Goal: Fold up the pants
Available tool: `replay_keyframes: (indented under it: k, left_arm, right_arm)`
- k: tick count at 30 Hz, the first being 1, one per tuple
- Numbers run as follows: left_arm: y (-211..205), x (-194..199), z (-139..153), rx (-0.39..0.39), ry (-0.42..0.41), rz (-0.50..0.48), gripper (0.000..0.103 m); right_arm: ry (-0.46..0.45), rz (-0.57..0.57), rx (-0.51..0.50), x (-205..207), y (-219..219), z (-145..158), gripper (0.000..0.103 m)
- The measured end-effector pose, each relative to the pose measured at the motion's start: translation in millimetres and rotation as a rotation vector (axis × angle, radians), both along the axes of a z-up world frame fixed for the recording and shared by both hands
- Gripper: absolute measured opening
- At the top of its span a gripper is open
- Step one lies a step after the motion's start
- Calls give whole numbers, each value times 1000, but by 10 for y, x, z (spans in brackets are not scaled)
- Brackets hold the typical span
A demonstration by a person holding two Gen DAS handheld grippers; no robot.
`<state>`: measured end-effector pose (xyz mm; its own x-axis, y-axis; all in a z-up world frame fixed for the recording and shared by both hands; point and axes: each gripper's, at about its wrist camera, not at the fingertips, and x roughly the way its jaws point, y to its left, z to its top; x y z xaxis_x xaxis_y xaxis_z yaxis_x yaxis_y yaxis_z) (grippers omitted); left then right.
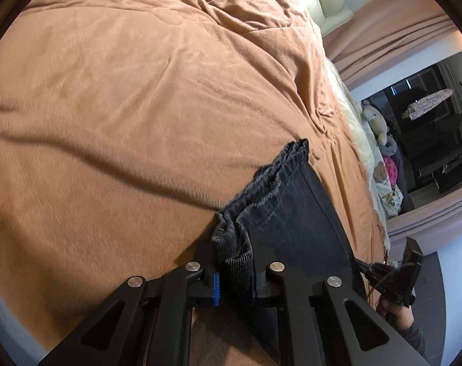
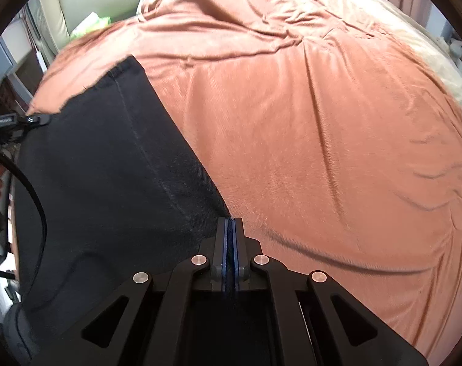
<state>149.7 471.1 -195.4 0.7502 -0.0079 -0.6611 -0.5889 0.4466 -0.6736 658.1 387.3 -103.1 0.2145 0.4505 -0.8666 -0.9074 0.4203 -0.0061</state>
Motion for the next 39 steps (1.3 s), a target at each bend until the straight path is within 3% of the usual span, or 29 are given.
replay_keyframes:
  k: [7, 10, 14, 20, 31, 39]
  left_arm:
    - [62, -9, 103, -19, -52, 15, 13]
    - [35, -14, 201, -3, -69, 11, 13]
    - [8, 13, 411, 9, -116, -6, 12]
    - [-92, 111, 853, 44, -188, -51, 12]
    - [-248, 300, 1510, 90, -291, -125, 12]
    - [-314, 414, 1740, 112, -314, -158, 12]
  right_arm:
    - [33, -83, 58, -162, -524, 234, 2]
    - [-27, -157, 36, -239, -808, 317, 2]
    - [19, -228, 53, -352, -1164, 382, 2]
    - [14, -320, 99, -685, -1679, 446, 2]
    - [133, -488, 179, -1284, -2430, 444, 2]
    - [307, -523, 223, -1604, -2646, 266, 2]
